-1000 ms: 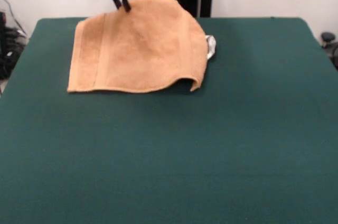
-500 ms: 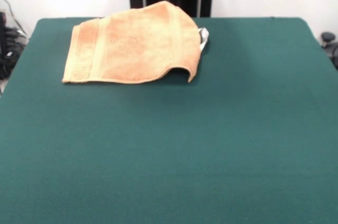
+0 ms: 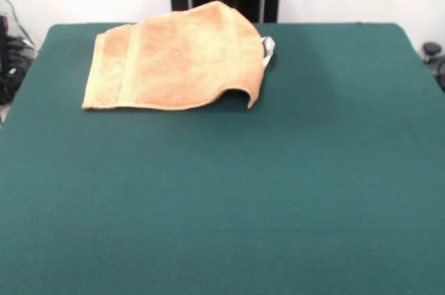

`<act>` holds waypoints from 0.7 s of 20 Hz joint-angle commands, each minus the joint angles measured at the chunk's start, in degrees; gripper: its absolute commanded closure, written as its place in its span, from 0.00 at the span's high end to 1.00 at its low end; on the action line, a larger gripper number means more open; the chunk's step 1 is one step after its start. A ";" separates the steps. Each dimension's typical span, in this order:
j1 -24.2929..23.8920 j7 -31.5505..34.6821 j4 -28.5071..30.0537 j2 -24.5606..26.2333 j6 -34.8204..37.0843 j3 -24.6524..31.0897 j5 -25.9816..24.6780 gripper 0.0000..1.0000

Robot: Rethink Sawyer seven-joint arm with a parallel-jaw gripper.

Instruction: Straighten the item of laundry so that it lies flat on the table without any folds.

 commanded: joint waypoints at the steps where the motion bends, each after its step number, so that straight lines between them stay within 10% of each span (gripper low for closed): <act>1: -0.18 2.00 1.80 -5.13 8.03 6.00 9.50 1.00; 5: -9.92 -33.10 7.70 -18.00 19.65 13.89 30.88 1.00; 14: -15.51 -58.10 9.57 -20.98 14.47 15.36 45.81 1.00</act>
